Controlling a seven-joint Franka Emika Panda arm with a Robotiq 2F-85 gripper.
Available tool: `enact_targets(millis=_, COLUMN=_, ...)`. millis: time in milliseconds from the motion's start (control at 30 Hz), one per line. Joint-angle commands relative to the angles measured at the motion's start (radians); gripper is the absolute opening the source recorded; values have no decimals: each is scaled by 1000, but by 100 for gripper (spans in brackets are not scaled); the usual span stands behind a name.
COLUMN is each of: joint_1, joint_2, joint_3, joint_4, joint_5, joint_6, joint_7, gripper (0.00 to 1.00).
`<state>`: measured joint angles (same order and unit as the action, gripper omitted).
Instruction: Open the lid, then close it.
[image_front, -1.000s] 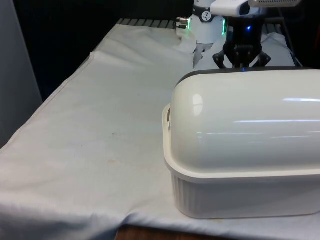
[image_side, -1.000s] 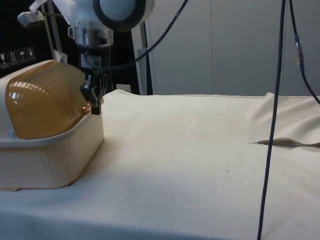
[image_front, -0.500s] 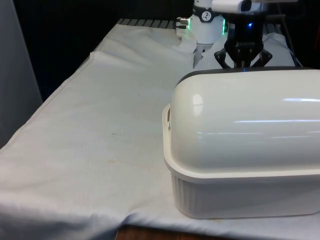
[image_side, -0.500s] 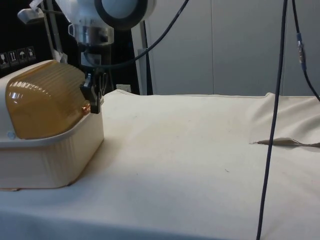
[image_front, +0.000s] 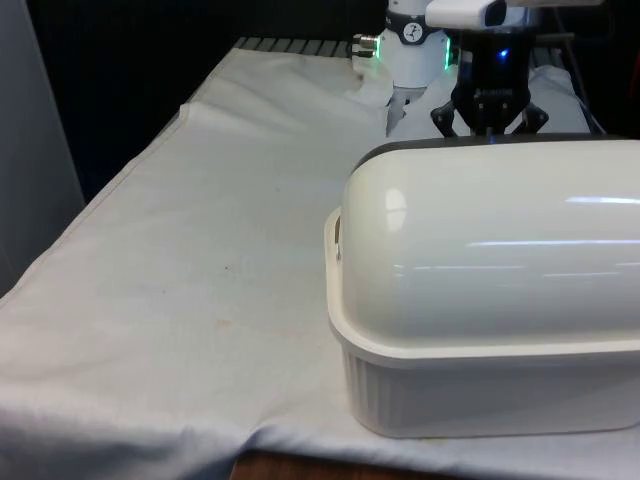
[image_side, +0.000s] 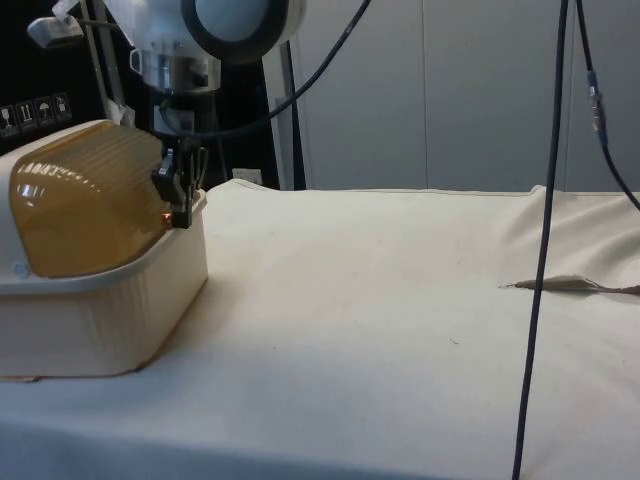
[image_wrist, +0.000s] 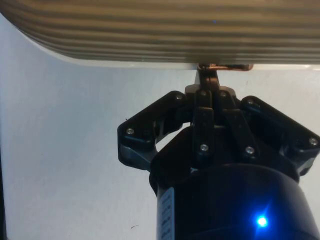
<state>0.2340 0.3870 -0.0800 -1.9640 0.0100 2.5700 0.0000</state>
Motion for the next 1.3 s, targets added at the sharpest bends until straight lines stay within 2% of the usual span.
enact_targets(millis=0, joint_1=-3, joint_2=4, joint_3=3, joint_4=2, joint_5=7, joint_6=10, joint_7=-1, gripper=0)
enact_targets(millis=200, joint_1=-4, joint_2=5, joint_3=5, joint_4=3, joint_5=11, joint_6=9, joint_7=-4, gripper=0)
enact_targets(millis=300, joint_1=0, joint_2=1, joint_3=0, joint_4=0, joint_5=1, joint_6=0, joint_7=0, gripper=0)
enact_targets(millis=567, joint_1=4, joint_2=-16, joint_3=-6, joint_4=-1, joint_5=-7, joint_6=25, joint_7=11, gripper=0)
enact_targets(millis=600, joint_1=-1, joint_2=-13, joint_3=-1, joint_4=1, joint_5=1, joint_6=13, joint_7=1, gripper=0)
enact_targets(millis=633, joint_1=4, joint_2=-19, joint_3=-7, joint_4=-2, joint_5=-9, joint_6=27, joint_7=13, gripper=0)
enact_targets(millis=867, joint_1=8, joint_2=-34, joint_3=-11, joint_4=-4, joint_5=-19, joint_6=44, joint_7=21, gripper=0)
enact_targets(millis=900, joint_1=8, joint_2=-35, joint_3=-11, joint_4=-5, joint_5=-21, joint_6=46, joint_7=22, gripper=0)
enact_targets(millis=933, joint_1=0, joint_2=-33, joint_3=-1, joint_4=0, joint_5=-6, joint_6=28, joint_7=7, gripper=0)
enact_targets(millis=967, joint_1=8, joint_2=-37, joint_3=-11, joint_4=-5, joint_5=-23, joint_6=48, joint_7=24, gripper=0)
enact_targets(millis=1067, joint_1=9, joint_2=-41, joint_3=-11, joint_4=-5, joint_5=-30, joint_6=62, joint_7=31, gripper=0)
enact_targets(millis=1167, joint_1=9, joint_2=-44, joint_3=-11, joint_4=-5, joint_5=-34, joint_6=73, joint_7=34, gripper=0)
enact_targets(millis=1200, joint_1=2, joint_2=-40, joint_3=-1, joint_4=-1, joint_5=-17, joint_6=55, joint_7=18, gripper=0)
enact_targets(millis=1233, joint_1=10, joint_2=-45, joint_3=-11, joint_4=-5, joint_5=-34, joint_6=77, joint_7=35, gripper=0)
enact_targets(millis=1267, joint_1=10, joint_2=-46, joint_3=-11, joint_4=-5, joint_5=-35, joint_6=81, joint_7=35, gripper=0)
